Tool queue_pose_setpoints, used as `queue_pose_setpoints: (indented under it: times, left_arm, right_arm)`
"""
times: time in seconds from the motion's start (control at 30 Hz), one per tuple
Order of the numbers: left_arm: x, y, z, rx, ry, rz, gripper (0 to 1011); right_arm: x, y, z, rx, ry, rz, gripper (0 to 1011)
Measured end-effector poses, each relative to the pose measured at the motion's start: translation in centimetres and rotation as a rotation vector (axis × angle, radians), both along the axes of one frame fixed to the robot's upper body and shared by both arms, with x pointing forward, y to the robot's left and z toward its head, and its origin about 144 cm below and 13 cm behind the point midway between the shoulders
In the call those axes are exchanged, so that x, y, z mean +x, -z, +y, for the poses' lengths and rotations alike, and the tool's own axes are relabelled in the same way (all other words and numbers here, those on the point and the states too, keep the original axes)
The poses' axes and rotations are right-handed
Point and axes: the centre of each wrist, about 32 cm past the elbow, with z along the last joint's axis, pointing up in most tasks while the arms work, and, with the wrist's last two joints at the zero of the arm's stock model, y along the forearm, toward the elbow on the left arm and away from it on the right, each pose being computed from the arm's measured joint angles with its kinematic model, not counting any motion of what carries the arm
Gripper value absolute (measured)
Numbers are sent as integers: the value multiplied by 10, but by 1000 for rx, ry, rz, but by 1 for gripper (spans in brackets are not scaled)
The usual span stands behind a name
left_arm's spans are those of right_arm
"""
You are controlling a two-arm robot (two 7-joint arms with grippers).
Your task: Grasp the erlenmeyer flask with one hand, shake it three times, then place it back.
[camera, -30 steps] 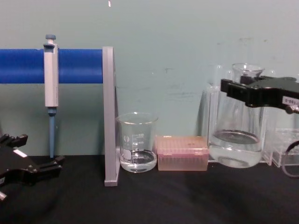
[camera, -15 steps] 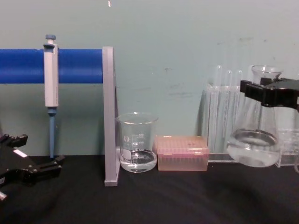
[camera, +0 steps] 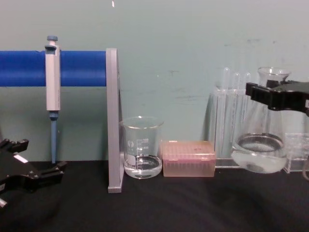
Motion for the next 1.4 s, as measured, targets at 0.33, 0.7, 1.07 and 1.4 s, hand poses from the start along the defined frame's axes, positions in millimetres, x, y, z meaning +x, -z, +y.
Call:
queue_pose_setpoints:
  times: [0.33,0.7,1.07,1.4]
  left_arm:
    - [0,0,0,0,0,0,1001]
    - [0,0,0,0,0,0,1001]
    - [0,0,0,0,0,0,1001]
    - [0,0,0,0,0,0,1001]
  right_arm:
    - [1,-1,6,-2,-119,-3,449]
    - [3,0,16,-19,-326,-11,449]
    - [3,1,24,-39,-531,-5,449]
    - [4,1,26,-41,-681,-7,449]
